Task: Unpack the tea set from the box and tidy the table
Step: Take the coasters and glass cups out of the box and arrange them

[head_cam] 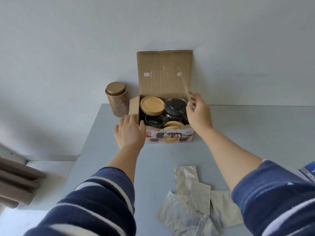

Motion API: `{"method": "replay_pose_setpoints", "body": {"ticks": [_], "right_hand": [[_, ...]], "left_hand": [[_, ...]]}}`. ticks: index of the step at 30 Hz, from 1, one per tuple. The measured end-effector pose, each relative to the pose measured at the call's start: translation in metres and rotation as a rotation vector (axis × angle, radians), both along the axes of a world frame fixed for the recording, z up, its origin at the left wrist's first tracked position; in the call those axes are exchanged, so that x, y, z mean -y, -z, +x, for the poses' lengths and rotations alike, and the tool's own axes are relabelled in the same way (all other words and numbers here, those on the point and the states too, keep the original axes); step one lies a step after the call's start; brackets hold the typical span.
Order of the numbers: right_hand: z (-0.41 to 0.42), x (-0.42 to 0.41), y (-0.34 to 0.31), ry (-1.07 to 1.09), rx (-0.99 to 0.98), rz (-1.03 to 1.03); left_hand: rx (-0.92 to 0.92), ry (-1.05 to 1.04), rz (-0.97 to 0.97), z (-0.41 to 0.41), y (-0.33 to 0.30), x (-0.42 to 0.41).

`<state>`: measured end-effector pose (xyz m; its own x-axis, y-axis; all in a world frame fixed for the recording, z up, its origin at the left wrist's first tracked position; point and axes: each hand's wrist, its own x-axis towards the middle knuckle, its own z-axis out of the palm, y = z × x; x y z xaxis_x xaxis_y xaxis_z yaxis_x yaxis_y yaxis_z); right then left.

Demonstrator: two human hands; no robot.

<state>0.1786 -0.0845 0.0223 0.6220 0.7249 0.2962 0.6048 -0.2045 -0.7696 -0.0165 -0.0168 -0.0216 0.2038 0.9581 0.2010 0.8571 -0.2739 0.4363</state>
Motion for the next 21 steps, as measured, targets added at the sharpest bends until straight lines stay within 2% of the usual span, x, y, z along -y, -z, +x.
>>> {"method": "replay_pose_setpoints", "body": {"ticks": [4, 8, 10, 12, 13, 14, 16, 18, 19, 21], "right_hand": [[0.008, 0.005, 0.010, 0.372, -0.546, 0.111], [0.014, 0.011, 0.027, 0.517, -1.105, 0.250], [0.014, 0.019, 0.031, 0.482, -1.261, 0.188], [0.016, 0.022, 0.031, 0.490, -1.291, 0.080], [0.018, 0.021, 0.031, 0.512, -1.246, 0.015], [0.017, 0.020, 0.028, 0.541, -1.122, -0.055], [0.008, 0.020, 0.019, 0.495, -0.627, -0.165], [-0.004, 0.018, 0.008, 0.238, -0.053, -0.174], [-0.009, 0.017, 0.003, 0.064, 0.129, -0.180], [-0.017, 0.011, -0.004, -0.203, 0.285, -0.301]], "left_hand": [[0.113, -0.021, -0.182, 0.011, 0.001, 0.008], [0.154, -0.035, -0.231, 0.016, 0.005, 0.011], [0.151, -0.035, -0.234, 0.016, 0.007, 0.013], [0.145, -0.032, -0.233, 0.016, 0.007, 0.013], [0.140, -0.029, -0.234, 0.016, 0.007, 0.013], [0.134, -0.027, -0.240, 0.016, 0.007, 0.012], [0.122, -0.026, -0.258, 0.016, 0.007, 0.011], [0.109, -0.024, -0.270, 0.015, 0.006, 0.010], [0.104, -0.019, -0.270, 0.015, 0.005, 0.010], [0.098, -0.007, -0.266, 0.013, 0.005, 0.009]]}}
